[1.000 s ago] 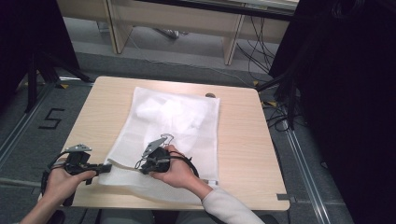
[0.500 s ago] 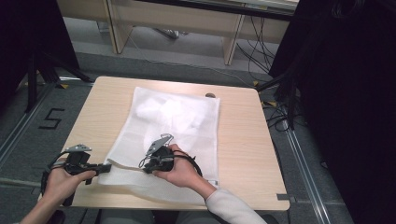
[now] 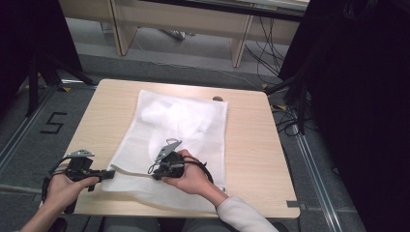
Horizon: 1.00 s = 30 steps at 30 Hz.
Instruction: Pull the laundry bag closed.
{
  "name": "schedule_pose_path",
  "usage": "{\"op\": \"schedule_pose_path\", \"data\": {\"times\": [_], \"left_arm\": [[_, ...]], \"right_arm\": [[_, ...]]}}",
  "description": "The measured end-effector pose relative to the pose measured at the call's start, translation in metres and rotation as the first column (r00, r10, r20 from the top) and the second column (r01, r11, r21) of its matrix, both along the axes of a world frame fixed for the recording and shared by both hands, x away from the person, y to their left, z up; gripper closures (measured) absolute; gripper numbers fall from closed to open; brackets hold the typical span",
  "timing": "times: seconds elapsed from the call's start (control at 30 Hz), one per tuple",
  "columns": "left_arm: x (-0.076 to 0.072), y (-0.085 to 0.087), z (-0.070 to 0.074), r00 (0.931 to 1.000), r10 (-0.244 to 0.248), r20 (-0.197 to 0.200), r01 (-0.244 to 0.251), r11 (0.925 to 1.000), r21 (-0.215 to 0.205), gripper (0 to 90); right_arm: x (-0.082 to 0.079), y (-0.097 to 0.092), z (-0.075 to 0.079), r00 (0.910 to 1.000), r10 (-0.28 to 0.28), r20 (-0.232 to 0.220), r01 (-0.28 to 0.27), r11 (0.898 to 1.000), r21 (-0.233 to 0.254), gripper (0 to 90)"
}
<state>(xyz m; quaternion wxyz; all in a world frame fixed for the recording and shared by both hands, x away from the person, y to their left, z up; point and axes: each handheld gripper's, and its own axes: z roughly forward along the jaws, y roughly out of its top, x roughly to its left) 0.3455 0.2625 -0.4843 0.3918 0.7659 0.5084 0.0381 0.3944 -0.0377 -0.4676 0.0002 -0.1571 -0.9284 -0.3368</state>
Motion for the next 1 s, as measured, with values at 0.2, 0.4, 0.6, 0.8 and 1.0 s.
{"op": "schedule_pose_path", "data": {"times": [0.2,0.4,0.6,0.8,1.0], "left_arm": [[0.0,-0.002,-0.001,0.9996,0.028,-0.003,-0.028,0.9992,-0.028,85.7],[0.0,-0.001,-0.002,0.9996,0.028,-0.003,-0.028,0.9991,-0.033,85.6],[0.0,-0.002,-0.002,0.9997,0.026,0.0,-0.026,0.9993,-0.026,85.7],[0.0,-0.002,-0.002,0.9996,0.027,-0.002,-0.027,0.9993,-0.027,85.7],[0.0,-0.001,-0.002,0.9996,0.027,-0.003,-0.027,0.9991,-0.031,85.6]], "right_arm": [[0.001,-0.009,0.0,0.9994,-0.031,-0.013,0.031,1.0,-0.005,82.7],[0.002,-0.01,0.001,0.9999,-0.013,0.003,0.013,1.0,-0.01,82.7],[0.002,-0.016,0.001,0.9997,-0.024,-0.008,0.024,1.0,-0.01,82.8],[0.002,-0.018,0.001,0.9998,-0.021,-0.008,0.021,1.0,-0.004,82.8],[0.0,-0.02,0.001,0.9995,-0.03,-0.009,0.03,0.999,-0.012,82.8]]}}
